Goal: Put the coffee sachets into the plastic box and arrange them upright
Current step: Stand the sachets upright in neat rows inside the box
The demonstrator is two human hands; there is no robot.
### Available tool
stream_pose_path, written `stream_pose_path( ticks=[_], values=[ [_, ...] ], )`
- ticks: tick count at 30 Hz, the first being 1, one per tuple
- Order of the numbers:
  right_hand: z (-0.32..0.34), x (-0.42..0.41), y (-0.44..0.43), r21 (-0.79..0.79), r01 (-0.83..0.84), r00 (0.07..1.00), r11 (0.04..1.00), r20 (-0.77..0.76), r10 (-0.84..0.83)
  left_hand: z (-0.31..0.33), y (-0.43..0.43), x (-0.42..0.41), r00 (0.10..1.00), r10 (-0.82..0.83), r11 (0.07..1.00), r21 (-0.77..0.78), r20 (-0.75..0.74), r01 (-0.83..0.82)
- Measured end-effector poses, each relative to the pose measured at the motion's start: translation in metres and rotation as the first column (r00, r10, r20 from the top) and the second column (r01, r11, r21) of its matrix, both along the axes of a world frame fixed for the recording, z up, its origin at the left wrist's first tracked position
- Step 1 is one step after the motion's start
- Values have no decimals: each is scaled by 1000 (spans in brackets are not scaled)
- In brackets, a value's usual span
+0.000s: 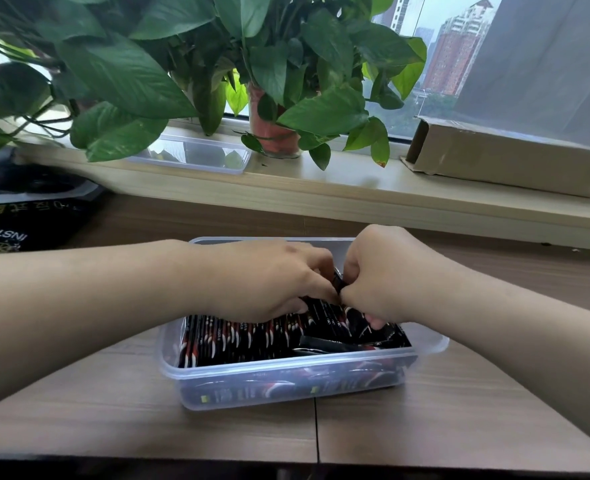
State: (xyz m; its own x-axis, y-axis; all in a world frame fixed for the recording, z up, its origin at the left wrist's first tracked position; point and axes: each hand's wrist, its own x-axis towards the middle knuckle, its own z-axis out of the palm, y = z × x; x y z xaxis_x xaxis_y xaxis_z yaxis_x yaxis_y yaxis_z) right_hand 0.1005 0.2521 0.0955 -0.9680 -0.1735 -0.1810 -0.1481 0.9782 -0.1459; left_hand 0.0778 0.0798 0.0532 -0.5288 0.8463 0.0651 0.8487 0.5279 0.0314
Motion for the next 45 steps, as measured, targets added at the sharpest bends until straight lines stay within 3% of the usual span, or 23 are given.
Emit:
stream_pose_path(
  ticks=[2,6,14,19,23,27,30,32,35,38,42,45],
  values=[
    [5,0,2,3,10,1000,1000,-8,-10,-1,1,-3,998,-49,999,-5,-42,49],
    [14,-2,8,61,34,999,998,19,-35,-1,0,-9,999,-43,999,-23,33,43],
    [6,-1,11,-137,80,997,987,6,-80,1,0,-5,998,-53,998,-37,47,54],
    [-9,-1,7,-123,71,995,990,80,-61,-4,-1,-5,995,-70,998,13,73,69],
    [-11,-2,3,-19,-14,997,1000,81,16,2,-2,0,996,-23,999,-44,84,27],
    [-8,-4,8,-119,8,999,993,49,-3,4,-1,6,995,70,995,-76,78,-64],
    [-4,-6,16,-166,-37,991,985,121,57,5,-3,7,996,76,996,-46,45,-74],
    [9,-9,25,-209,-54,997,976,38,64,8,-4,7,998,55,996,-70,42,-52],
    [31,-15,44,-260,-114,968,959,-247,48,7,-5,9,997,32,991,-132,73,-22],
    [33,-15,60,-274,-96,939,957,-343,-4,7,-2,11,989,49,977,-211,142,-18],
    [15,-10,70,-167,47,977,985,-197,-81,17,8,11,990,66,991,-122,123,-51],
    [1,-7,72,-292,139,980,946,-99,-175,17,25,10,992,37,992,-128,118,-22]
  ],
)
